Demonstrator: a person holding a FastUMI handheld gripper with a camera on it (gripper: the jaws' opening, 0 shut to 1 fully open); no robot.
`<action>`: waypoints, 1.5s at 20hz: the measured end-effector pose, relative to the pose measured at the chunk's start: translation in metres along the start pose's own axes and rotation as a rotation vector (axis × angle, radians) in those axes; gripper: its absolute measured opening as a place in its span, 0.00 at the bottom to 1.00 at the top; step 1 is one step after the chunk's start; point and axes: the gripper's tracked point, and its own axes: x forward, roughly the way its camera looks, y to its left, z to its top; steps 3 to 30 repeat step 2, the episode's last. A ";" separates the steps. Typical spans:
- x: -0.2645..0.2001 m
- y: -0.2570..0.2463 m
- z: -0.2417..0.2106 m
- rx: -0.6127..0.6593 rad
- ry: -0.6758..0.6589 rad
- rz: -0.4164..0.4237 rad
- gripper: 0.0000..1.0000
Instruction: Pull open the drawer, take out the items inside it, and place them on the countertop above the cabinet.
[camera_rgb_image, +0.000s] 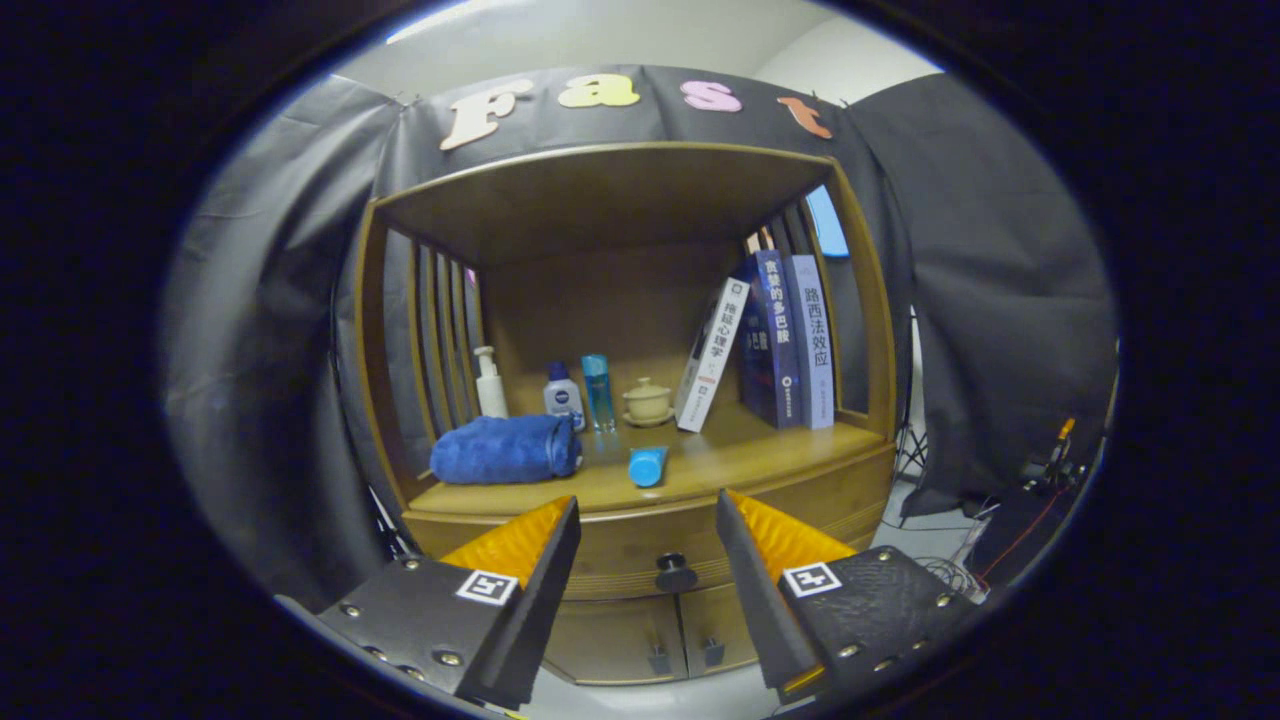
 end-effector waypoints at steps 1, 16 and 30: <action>-0.006 0.002 0.005 -0.003 -0.009 0.005 0.81; -0.011 0.002 0.010 -0.008 -0.018 0.007 0.81; -0.011 0.002 0.010 -0.008 -0.018 0.007 0.81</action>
